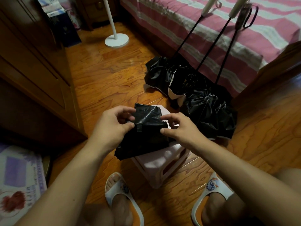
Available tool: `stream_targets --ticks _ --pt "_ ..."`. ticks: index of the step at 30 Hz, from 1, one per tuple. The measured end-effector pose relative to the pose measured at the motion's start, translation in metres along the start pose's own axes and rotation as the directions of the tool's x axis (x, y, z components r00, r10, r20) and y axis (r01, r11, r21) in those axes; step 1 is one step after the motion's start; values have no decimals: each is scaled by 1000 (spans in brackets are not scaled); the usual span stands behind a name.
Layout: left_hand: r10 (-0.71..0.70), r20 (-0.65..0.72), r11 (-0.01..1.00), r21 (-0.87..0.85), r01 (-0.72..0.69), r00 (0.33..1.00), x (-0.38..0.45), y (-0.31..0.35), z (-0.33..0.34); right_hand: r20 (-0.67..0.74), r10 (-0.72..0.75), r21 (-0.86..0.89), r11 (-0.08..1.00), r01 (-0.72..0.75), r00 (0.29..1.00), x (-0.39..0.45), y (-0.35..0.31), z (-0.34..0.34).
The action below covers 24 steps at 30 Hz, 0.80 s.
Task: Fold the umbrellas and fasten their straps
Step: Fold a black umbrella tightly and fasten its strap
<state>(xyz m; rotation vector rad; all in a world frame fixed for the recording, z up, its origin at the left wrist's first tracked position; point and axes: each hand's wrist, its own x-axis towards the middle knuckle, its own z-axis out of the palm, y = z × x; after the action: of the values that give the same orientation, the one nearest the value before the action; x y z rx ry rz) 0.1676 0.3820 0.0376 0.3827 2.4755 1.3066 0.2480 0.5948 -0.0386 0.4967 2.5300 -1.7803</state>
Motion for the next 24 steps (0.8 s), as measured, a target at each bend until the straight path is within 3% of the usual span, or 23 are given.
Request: stream_targets --ticks 3,6,12,16,18,20,22,24 --pt "34 -25 995 94 -31 999 -1 -1 1 30 -53 -52 997 54 998 5 2 1" --pt "75 -86 986 152 -61 993 -1 -2 2 -51 -26 61 998 29 998 10 5 0" --pt "151 -203 981 155 -120 967 23 -14 8 -62 -19 153 988 29 998 15 6 8" --pt "228 -278 954 254 -157 933 51 -16 10 -145 55 39 998 -50 988 62 15 17" --pt "161 -184 952 290 -103 970 55 -19 8 -154 98 -47 993 -106 983 92 21 25" --pt "-61 85 933 360 26 995 52 -31 5 -149 126 -219 963 -157 981 114 30 37" --pt "-307 370 834 549 61 877 48 -46 0 -165 154 -346 916 -204 974 127 40 46" --pt "-424 476 724 690 -28 770 50 -55 -8 -174 204 -361 897 -255 963 133 48 51"
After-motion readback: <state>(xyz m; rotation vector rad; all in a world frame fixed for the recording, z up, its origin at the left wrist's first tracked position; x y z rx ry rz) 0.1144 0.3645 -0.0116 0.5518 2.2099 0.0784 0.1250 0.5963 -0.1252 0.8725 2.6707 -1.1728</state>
